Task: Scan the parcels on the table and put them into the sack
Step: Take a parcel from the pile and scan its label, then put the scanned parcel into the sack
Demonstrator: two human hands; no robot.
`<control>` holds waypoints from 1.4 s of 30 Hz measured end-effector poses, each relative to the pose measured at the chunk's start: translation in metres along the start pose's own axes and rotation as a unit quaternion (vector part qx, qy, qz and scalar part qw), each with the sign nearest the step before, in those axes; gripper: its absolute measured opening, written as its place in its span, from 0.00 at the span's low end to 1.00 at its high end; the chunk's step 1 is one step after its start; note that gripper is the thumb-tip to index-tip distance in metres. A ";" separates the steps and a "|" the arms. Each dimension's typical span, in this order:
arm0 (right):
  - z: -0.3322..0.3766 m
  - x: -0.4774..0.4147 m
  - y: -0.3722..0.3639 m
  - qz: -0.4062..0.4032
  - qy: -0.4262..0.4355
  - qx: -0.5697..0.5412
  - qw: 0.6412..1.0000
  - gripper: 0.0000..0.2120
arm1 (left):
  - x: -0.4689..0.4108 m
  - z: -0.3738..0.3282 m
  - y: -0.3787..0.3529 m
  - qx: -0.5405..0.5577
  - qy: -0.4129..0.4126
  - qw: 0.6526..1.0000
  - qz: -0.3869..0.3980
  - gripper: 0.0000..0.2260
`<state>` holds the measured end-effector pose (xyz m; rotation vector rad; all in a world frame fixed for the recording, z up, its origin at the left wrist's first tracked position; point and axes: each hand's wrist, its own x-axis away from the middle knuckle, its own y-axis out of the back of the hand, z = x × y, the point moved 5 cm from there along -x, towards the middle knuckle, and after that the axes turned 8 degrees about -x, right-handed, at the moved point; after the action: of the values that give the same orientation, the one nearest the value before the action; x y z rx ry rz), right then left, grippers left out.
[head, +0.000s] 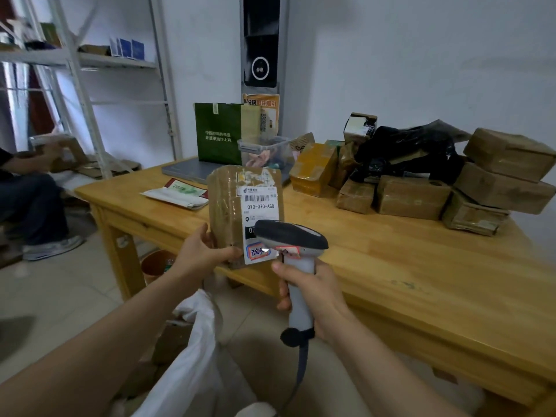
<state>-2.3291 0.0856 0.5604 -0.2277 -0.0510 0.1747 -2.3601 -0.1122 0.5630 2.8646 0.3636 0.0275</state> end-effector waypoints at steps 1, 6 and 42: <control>0.000 0.001 -0.001 -0.004 -0.002 -0.004 1.000 0.05 | -0.002 0.001 0.001 -0.006 -0.004 1.000 -0.002 0.40; 0.003 0.003 0.000 -0.021 -0.001 0.006 1.000 0.05 | -0.012 0.004 0.004 -0.044 -0.027 0.999 -0.003 0.37; 0.020 -0.001 0.011 -0.058 0.060 0.099 0.992 0.04 | -0.033 0.009 0.001 -0.061 -0.067 0.996 -0.007 0.37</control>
<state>-2.3336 0.1008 0.5773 -0.0356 0.0715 0.0486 -2.3909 -0.1235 0.5545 2.7256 0.3434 -0.1385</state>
